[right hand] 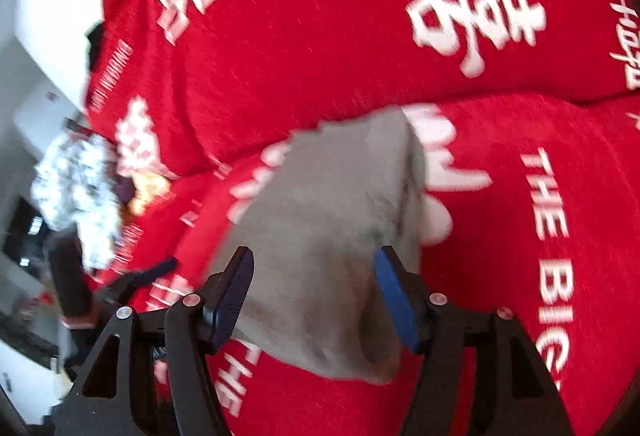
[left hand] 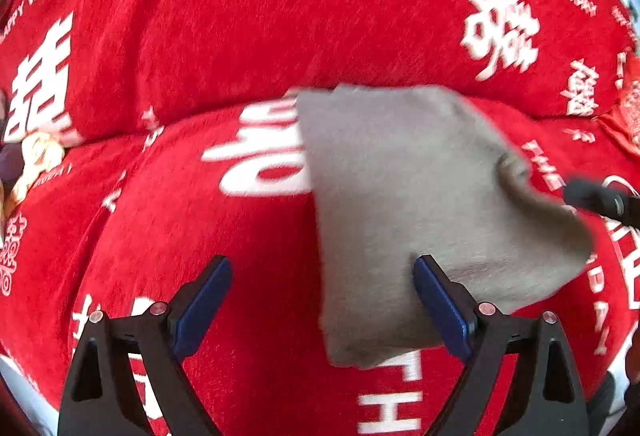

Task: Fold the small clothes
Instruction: 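Open both tools to release the folded sweater onto the bedspread, then grasp the folded sweater edge with the right tool and lift it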

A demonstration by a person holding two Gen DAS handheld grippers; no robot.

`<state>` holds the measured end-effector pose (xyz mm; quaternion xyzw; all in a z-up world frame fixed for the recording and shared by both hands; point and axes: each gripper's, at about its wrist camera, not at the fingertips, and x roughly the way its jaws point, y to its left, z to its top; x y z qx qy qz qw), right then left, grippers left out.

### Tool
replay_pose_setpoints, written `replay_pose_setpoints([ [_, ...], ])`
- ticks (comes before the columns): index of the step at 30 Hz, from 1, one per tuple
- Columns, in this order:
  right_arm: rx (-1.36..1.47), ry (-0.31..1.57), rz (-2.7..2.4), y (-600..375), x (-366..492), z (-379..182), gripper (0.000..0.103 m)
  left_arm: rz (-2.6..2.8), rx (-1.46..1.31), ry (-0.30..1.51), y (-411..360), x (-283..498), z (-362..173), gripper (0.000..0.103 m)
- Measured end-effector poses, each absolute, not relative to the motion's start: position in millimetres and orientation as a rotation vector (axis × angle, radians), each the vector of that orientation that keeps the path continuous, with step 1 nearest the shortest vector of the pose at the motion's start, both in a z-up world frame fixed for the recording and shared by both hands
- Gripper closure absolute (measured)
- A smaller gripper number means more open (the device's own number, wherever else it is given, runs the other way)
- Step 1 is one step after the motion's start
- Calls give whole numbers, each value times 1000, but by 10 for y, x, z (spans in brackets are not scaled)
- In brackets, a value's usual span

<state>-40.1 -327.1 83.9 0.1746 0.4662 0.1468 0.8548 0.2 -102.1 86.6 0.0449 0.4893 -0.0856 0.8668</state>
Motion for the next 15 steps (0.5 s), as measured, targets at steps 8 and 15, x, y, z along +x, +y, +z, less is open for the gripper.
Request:
replay_pose_setpoints([
  [8,536,989,222,-3593,-704,497,90,-194,52,1028,-885,-36,781,1],
  [15,427,818,298,-3400,-496,1149,28,-188,-22,1011,-886,84,1013,1],
])
